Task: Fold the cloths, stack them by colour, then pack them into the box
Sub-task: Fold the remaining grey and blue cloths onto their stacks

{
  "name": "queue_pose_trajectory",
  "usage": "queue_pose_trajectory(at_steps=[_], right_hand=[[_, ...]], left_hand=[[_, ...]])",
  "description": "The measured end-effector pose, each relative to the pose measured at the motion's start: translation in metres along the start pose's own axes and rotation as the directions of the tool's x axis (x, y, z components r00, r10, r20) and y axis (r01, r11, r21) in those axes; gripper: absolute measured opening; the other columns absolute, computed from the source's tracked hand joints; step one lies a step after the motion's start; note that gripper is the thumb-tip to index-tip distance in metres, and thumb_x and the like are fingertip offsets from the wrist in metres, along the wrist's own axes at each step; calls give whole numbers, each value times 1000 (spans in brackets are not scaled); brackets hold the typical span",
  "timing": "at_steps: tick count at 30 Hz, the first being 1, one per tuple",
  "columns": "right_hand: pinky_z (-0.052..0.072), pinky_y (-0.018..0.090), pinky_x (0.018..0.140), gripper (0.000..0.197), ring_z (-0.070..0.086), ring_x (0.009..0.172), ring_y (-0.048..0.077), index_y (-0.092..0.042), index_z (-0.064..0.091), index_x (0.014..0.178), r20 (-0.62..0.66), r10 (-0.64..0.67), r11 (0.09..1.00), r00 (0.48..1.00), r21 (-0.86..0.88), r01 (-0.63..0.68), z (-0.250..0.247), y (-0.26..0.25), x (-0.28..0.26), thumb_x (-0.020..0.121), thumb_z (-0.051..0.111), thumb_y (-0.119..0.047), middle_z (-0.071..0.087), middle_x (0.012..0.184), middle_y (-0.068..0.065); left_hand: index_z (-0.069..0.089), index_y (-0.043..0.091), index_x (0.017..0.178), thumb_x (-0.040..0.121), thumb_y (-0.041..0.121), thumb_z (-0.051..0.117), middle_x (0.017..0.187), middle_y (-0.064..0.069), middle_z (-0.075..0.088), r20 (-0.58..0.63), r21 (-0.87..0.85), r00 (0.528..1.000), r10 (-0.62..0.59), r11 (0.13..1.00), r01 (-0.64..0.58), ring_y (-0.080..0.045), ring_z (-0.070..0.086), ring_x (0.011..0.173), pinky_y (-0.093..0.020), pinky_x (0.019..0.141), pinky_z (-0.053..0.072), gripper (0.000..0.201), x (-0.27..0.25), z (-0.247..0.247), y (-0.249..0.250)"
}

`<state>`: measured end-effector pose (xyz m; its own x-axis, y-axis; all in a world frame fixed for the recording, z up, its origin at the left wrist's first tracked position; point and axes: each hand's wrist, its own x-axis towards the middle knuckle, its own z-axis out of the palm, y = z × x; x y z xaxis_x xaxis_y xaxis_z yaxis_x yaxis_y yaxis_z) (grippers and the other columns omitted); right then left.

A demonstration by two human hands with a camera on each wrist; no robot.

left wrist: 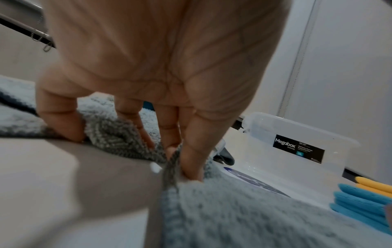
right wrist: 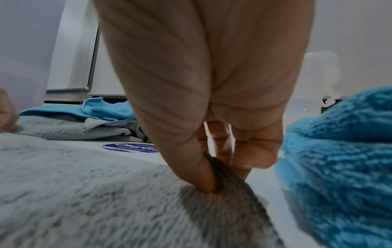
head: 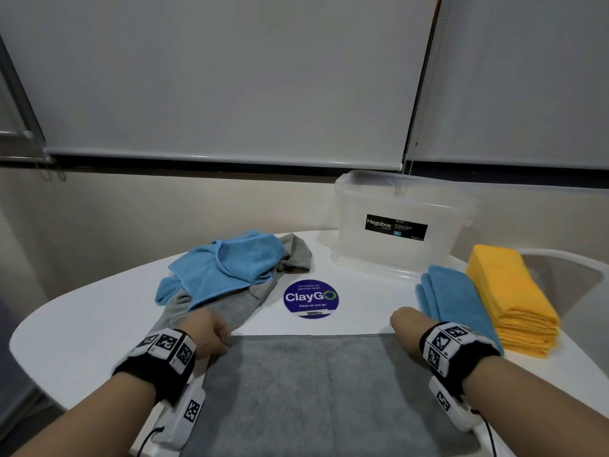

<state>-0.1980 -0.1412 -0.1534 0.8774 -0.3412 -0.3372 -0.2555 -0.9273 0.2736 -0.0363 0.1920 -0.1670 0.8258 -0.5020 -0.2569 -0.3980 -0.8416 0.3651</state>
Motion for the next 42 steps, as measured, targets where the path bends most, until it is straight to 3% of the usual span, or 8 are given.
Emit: queue_pose_trajectory(at_steps=[3, 6, 14, 20, 24, 30, 36, 42], right_hand=[[42, 26, 80, 15, 44, 82, 19, -9, 53, 80, -5, 0, 1000, 1000, 19, 0, 2, -3, -1, 92, 45, -3, 30, 67, -3], [42, 25, 72, 29, 47, 80, 22, -16, 35, 65, 5, 5, 998, 1000, 66, -5, 6, -10, -3, 88, 46, -2, 35, 67, -2], [35, 20, 50, 23, 50, 69, 21, -18, 40, 63, 58, -80, 986, 995, 153, 71, 3, -27, -6, 79, 55, -10, 44, 66, -2], [35, 18, 54, 24, 49, 81, 18, -19, 39, 65, -28, -63, 947, 998, 313, 68, -5, -13, -17, 80, 55, -9, 50, 81, 0], [36, 15, 54, 23, 49, 74, 11, -21, 44, 67, -142, -20, 872, 990, 482, 87, -13, 7, -23, 79, 61, -8, 52, 83, -4], [42, 15, 58, 20, 52, 66, 6, -14, 57, 73, -235, -46, 680, 971, 705, 203, -23, 39, -37, 82, 73, -21, 59, 72, -4], [37, 13, 52, 25, 47, 54, 0, -9, 53, 66, -452, 85, 436, 888, 818, 375, -39, 56, -62, 85, 69, -10, 52, 59, -7], [37, 24, 57, 26, 43, 59, 13, -11, 50, 67, -443, 110, 367, 890, 850, 378, -53, 67, -77, 88, 66, -14, 48, 61, -1]], left_hand=[[54, 22, 58, 72, 16, 75, 59, 12, 51, -11, 19, 998, -68, 998, 68, -1, 46, 56, -10, 48, 34, 27, 2, -1, -6], [58, 26, 59, 71, 17, 78, 63, 14, 56, -21, 3, 993, -118, 993, 118, -1, 50, 61, -9, 50, 37, 25, 4, -6, -13], [62, 29, 62, 72, 16, 77, 65, 12, 59, -33, -6, 983, -183, 983, 183, 0, 51, 62, -7, 47, 33, 23, -4, -23, -32], [64, 27, 60, 70, 16, 77, 64, 11, 60, -50, -2, 985, -168, 986, 168, -7, 56, 68, -13, 52, 39, 21, -5, -28, -29], [72, 19, 64, 77, 19, 76, 57, 8, 62, -69, -159, 993, -95, 984, 83, -5, 55, 58, -11, 48, 43, 14, -16, -40, -27], [73, 18, 74, 86, 23, 70, 75, 7, 69, -198, -272, 978, 63, 955, -116, -5, 58, 73, -12, 68, 41, 13, -35, -54, -37], [74, 16, 68, 86, 7, 67, 68, 3, 64, -344, -657, 939, 17, 710, -254, -10, 54, 69, -25, 68, 44, 21, -49, -61, -43], [71, 10, 81, 88, -3, 61, 67, 0, 63, -484, -687, 875, 2, 618, -382, 1, 55, 54, -9, 55, 48, 17, -58, -72, -24]])
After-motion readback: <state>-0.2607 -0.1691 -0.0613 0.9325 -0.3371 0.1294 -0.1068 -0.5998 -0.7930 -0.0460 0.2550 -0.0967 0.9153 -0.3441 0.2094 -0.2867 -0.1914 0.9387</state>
